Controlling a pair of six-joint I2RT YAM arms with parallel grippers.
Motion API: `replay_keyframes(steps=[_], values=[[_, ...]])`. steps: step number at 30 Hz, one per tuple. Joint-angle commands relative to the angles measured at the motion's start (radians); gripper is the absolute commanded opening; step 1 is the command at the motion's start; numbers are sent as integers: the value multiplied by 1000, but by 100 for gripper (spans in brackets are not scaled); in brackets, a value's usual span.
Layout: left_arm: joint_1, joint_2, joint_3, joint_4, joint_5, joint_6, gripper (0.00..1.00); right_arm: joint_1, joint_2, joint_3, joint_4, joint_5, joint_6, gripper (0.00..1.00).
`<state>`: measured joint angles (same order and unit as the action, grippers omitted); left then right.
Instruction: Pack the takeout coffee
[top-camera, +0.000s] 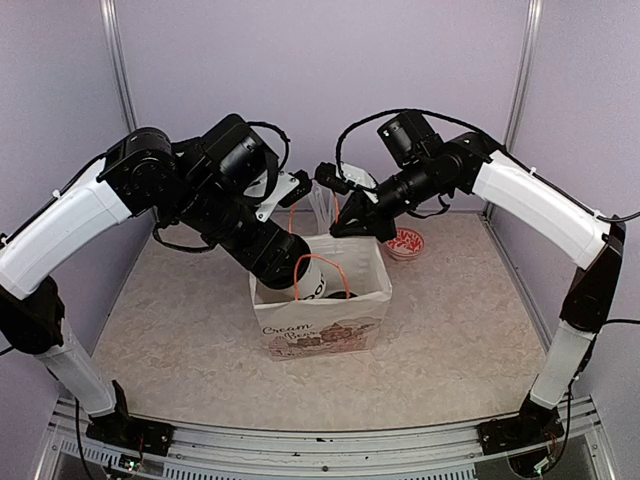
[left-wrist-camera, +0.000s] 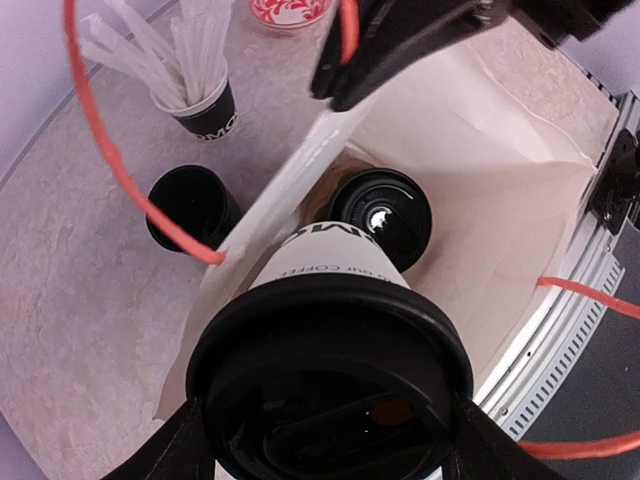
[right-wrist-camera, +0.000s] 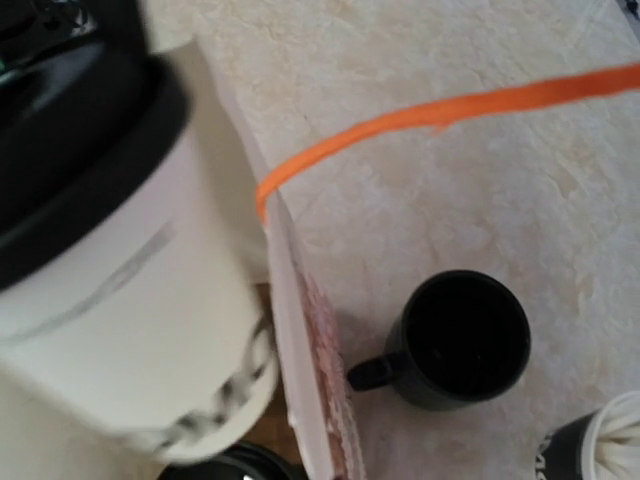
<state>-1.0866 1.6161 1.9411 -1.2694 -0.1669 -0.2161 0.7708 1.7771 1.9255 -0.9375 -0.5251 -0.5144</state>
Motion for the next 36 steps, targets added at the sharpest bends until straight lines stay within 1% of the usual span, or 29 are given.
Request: replay_keyframes(steps=[1, 3, 7, 12, 17, 24, 26, 30, 36], values=[[-72, 46, 90, -24, -15, 64, 68, 10, -49, -11, 11, 34, 7, 2], [-85, 60, 93, -18, -13, 78, 68, 10, -56, -13, 10, 28, 7, 2], [-117, 78, 71, -27, -85, 100, 68, 10, -74, -15, -2, -11, -8, 3], [-170, 113, 63, -53, -181, 97, 67, 19, -85, -10, -30, -15, -34, 3], [-230, 128, 49, -68, -228, 90, 67, 31, -101, -38, -32, -15, -58, 4], [-275, 160, 35, -85, -259, 75, 67, 34, -128, -64, -49, -25, -58, 8], [-284, 164, 29, -96, -262, 61, 67, 34, -146, -76, -61, -45, -67, 12], [-301, 166, 8, -97, -256, 32, 67, 33, -196, -103, -89, -84, -90, 28], [-331, 167, -13, -97, -271, -41, 67, 30, -251, -64, -160, -134, -163, 50]])
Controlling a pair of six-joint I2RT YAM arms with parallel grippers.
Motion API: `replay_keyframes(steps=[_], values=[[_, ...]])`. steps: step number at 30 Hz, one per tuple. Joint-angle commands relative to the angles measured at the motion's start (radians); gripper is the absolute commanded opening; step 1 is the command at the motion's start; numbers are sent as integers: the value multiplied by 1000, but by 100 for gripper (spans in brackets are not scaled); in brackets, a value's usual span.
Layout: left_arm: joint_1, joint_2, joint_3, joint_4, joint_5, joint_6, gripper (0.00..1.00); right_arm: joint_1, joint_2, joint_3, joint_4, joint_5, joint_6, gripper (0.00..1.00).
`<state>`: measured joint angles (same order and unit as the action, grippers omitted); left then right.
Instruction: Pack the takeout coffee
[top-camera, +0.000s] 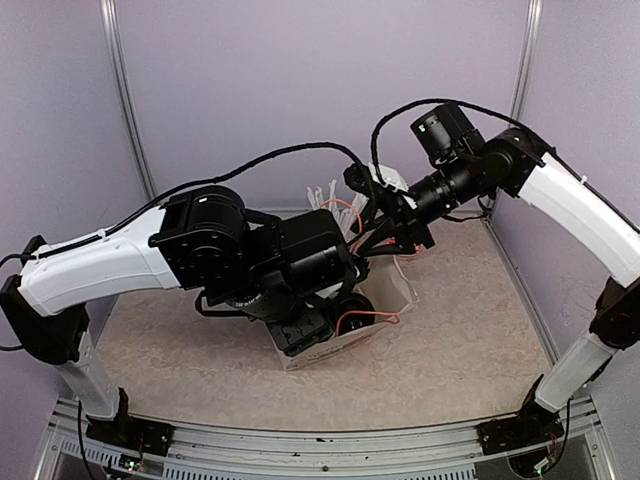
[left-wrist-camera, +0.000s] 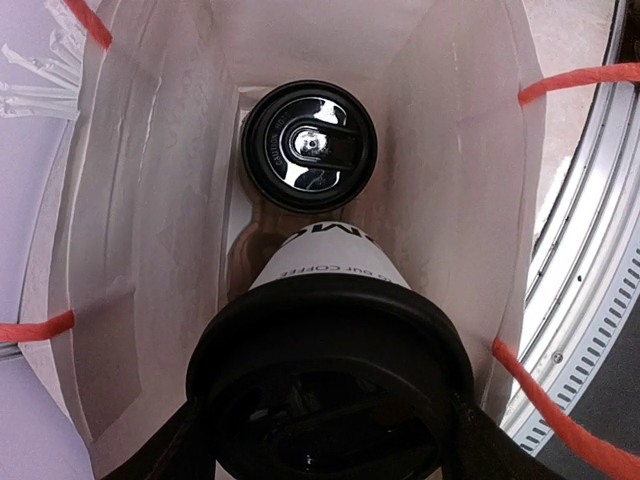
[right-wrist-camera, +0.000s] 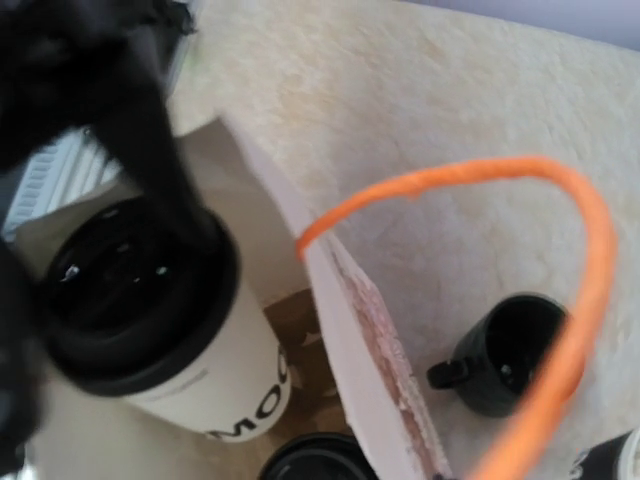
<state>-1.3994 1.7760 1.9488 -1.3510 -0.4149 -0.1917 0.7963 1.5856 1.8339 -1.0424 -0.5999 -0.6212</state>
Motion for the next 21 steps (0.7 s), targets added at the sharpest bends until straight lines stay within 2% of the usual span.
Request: replay_keyframes(steps=[1, 11, 21], values=[[-20, 5, -29, -16, -26, -78, 67, 1, -71, 24, -44, -50, -60, 53], [-25, -34, -135, -15, -52, -166, 66, -102, 11, 73, 33, -28, -56, 53], [-82, -27, -149, -13, -116, -104, 67, -108, 57, -61, 100, 25, -71, 53]])
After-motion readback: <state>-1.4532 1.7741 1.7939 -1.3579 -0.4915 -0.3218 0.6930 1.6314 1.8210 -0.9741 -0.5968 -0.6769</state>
